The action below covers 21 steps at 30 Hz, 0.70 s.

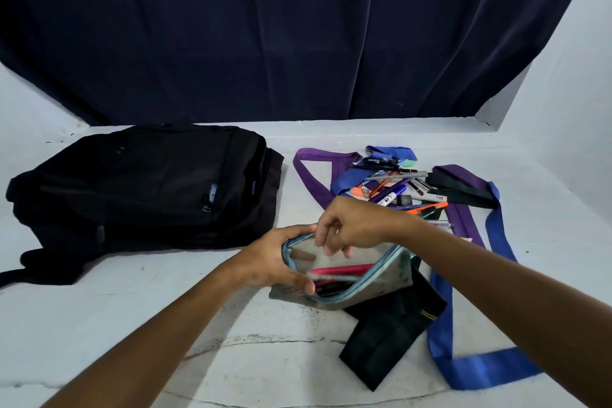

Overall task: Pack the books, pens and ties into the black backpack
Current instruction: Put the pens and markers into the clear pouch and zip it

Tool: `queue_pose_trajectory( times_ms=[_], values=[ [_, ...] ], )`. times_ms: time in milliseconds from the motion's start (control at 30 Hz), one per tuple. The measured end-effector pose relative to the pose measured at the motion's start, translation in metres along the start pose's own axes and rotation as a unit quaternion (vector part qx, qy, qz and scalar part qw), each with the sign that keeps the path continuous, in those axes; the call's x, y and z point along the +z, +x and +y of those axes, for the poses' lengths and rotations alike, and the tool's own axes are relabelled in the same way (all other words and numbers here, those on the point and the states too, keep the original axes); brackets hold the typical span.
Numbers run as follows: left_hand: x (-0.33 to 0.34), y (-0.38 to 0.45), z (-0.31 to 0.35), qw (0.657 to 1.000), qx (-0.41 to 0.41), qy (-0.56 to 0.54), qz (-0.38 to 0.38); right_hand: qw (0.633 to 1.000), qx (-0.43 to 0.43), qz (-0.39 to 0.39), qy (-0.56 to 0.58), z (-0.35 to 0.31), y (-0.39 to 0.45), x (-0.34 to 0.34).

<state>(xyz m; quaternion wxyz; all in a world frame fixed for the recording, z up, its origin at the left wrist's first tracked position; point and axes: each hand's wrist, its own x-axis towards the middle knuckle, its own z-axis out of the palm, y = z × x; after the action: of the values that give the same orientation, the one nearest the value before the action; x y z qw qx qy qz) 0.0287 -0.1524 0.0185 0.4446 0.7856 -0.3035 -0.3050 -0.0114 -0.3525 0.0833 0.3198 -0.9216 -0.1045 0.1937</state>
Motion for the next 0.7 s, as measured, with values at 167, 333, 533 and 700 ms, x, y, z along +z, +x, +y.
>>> queue_pose_trajectory(
  times_ms=[167, 333, 533, 700],
  values=[
    [-0.001, 0.0, -0.001, 1.0, -0.013, -0.008, 0.002, 0.976, 0.028, 0.215, 0.019, 0.03, -0.002, -0.044],
    [0.001, 0.0, 0.001, 1.0, -0.013, -0.017, -0.003, 0.962, 0.168, 0.181, -0.118, 0.11, -0.01, -0.042],
    [-0.001, 0.001, 0.0, 1.0, -0.007, 0.004, -0.002, 0.945, 0.233, 0.173, -0.151, 0.14, -0.017, -0.025],
    [-0.001, 0.003, -0.002, 1.0, -0.012, 0.006, -0.001, 0.94, 0.228, 0.164, -0.192, 0.14, -0.016, -0.022]
  ],
)
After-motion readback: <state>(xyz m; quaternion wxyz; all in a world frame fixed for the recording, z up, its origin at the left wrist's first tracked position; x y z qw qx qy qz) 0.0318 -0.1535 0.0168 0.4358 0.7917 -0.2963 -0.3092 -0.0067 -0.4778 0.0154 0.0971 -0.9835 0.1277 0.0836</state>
